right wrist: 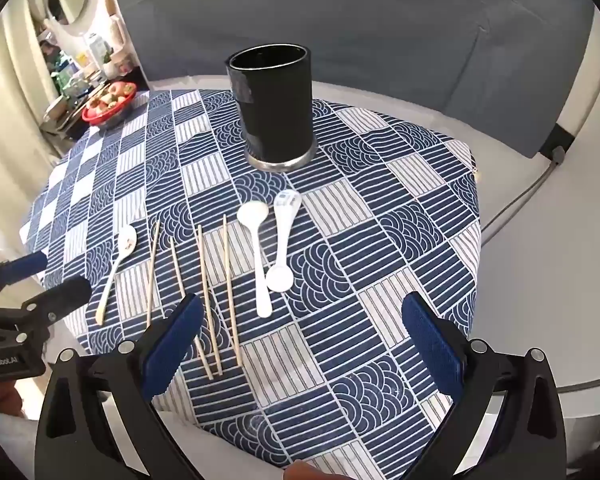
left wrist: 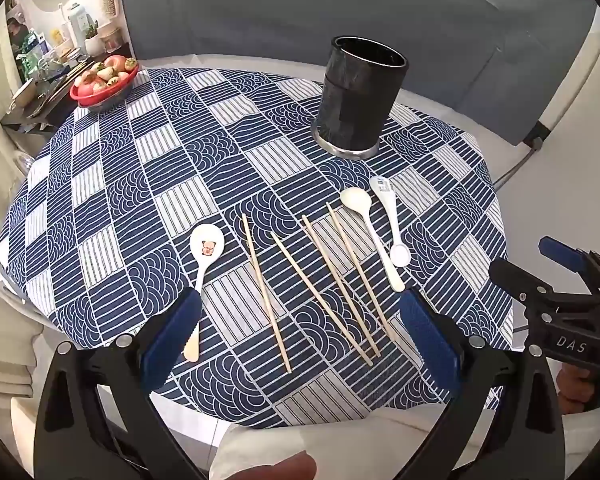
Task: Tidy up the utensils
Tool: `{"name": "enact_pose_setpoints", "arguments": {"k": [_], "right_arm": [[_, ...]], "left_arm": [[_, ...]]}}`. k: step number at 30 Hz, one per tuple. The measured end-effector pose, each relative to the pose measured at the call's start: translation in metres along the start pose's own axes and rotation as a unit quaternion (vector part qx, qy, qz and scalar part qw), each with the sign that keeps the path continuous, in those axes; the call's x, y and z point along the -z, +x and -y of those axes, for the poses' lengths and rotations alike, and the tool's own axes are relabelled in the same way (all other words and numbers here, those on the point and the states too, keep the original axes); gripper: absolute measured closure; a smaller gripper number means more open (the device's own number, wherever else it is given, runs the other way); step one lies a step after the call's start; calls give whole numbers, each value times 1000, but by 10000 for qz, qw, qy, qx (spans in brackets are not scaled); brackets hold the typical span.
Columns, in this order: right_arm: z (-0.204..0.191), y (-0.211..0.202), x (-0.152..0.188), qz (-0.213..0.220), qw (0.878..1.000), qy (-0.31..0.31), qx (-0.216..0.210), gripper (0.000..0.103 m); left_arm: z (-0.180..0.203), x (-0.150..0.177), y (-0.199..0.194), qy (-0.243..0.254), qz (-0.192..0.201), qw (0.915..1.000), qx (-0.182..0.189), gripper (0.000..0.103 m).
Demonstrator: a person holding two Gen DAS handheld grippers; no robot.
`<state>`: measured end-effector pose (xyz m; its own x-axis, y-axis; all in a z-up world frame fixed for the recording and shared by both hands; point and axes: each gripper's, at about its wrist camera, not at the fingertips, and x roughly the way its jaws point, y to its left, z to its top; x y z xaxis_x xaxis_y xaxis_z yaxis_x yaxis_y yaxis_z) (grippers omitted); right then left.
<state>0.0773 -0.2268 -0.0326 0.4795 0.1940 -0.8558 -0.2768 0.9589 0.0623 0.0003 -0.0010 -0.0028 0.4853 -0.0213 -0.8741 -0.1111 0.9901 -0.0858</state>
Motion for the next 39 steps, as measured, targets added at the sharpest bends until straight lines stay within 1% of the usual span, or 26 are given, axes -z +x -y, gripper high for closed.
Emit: {"name": "enact_pose_setpoints", "arguments": {"k": [24, 39], "right_arm": [[-2, 3, -1, -19, 9999, -65, -93, 8], [-6, 2, 0, -40, 9999, -80, -56, 8]], "left_arm": [[-1, 3, 3, 12, -39, 10000, 91, 6], [-2, 2, 4, 80, -83, 9998, 149, 6]]}}
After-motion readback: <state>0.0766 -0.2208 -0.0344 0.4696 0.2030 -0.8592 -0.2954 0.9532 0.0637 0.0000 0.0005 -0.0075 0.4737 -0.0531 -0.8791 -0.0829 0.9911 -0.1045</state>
